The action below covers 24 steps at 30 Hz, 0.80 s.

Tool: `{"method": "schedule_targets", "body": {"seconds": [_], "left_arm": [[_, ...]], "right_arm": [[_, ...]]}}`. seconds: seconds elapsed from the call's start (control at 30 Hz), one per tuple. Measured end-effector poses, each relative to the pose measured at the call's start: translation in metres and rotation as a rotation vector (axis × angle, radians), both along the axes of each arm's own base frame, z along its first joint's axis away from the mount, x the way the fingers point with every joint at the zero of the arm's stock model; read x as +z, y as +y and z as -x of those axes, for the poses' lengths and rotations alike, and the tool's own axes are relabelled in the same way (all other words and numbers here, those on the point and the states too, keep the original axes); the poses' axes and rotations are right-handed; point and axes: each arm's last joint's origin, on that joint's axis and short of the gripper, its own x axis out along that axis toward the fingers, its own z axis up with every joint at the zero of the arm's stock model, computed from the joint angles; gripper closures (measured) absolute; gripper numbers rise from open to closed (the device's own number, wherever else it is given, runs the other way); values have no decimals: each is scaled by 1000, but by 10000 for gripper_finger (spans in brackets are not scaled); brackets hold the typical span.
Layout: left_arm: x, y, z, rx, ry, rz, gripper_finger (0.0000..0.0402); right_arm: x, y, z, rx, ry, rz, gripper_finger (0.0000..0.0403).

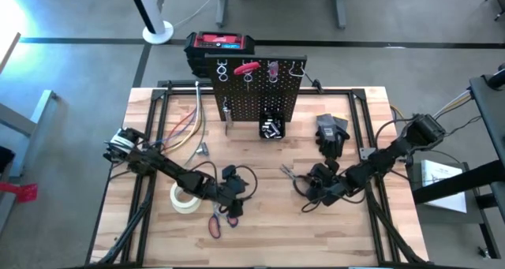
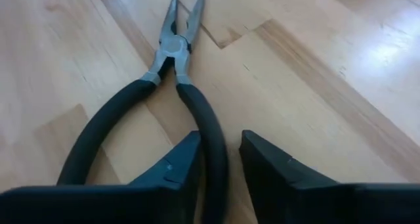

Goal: Hang tools onto peg board
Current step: Hang the black needle-nose plier on the peg board

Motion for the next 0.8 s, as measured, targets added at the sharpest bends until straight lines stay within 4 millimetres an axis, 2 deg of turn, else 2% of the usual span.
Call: {"method": "schedule_targets", "body": {"seconds": [0.2, 0.37, 0.5, 0.8], "left_arm": [[0, 4, -1, 14, -3, -5, 171], [9, 10, -7, 27, -28, -15, 171], [22, 9, -13, 5, -60, -39, 171], [62, 2, -32, -118, -117, -190, 171]], "right_arm": [[-1, -1, 2, 31, 19, 15, 383], [8, 4, -6, 143, 47, 79, 393], [28, 13, -18, 294, 79, 157, 396], [85, 33, -53, 623, 179, 456, 396]]}}
